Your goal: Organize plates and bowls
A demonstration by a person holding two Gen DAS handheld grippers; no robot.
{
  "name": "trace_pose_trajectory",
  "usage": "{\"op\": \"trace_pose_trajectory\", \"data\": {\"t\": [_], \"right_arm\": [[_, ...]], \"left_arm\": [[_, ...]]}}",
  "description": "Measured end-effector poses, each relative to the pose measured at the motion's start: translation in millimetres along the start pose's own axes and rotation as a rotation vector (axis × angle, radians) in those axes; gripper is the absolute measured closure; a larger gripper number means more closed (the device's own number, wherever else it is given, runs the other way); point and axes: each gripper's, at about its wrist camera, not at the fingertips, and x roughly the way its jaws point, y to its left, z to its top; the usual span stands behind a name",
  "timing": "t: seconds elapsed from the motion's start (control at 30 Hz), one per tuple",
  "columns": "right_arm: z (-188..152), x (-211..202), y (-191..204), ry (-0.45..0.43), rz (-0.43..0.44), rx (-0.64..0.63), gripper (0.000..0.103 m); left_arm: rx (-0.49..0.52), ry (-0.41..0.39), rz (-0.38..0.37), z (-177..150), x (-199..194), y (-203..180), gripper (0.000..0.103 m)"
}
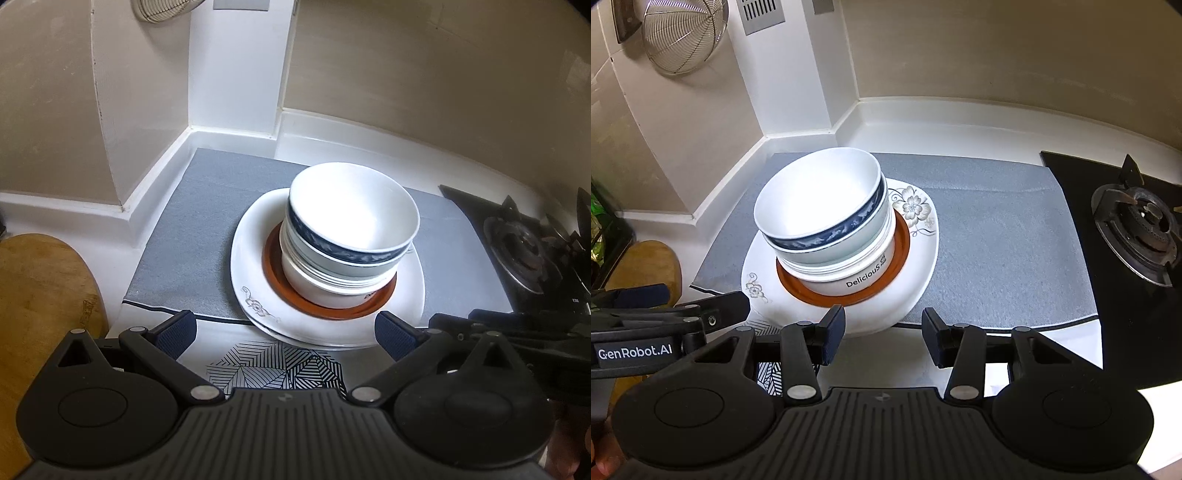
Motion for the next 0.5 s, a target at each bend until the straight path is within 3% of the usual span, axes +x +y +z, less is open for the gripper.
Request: {"op": "trace_pose_trajectory", "data": {"t": [0.5], "right_arm": [[-1.9, -0.8, 2.2, 0.003, 0.006, -0.011, 0.054]], "left_arm": [[0.008, -0.002, 0.0, 0.3, -1.3, -2.3, 0.0]]}}
